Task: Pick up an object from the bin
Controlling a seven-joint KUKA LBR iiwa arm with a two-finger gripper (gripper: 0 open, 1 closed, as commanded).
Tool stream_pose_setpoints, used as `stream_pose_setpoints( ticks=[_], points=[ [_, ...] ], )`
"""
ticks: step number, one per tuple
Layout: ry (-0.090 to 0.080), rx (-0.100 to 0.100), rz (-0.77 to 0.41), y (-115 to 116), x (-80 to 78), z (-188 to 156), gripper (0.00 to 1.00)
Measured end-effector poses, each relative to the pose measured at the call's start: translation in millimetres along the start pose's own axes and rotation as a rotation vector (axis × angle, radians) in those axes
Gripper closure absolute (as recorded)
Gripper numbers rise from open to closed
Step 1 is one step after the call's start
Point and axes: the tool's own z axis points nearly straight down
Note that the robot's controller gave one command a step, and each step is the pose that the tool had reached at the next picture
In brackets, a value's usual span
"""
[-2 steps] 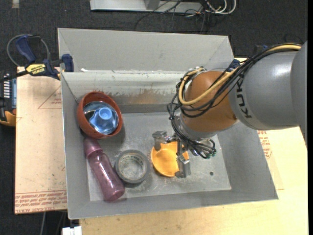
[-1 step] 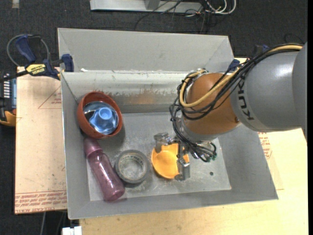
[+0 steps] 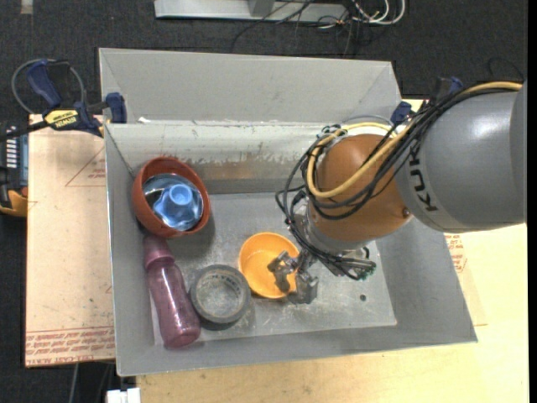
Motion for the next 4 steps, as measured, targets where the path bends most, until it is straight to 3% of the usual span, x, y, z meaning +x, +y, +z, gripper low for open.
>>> stream_pose_setpoints(
  ticks=[1, 2, 3, 4],
  points=[
    [0.0, 0.0, 0.0, 0.0, -0.1, 0.1, 1.0],
    [-0.002, 0.002, 0.002, 3.0, -12.7, 5.3, 1.0],
    [-0.002, 0.003, -0.017, 5.2, -12.5, 4.8, 1.0],
    [-0.004, 0.005, 0.004, 16.9, -23.0, 7.2, 1.0]
  ],
)
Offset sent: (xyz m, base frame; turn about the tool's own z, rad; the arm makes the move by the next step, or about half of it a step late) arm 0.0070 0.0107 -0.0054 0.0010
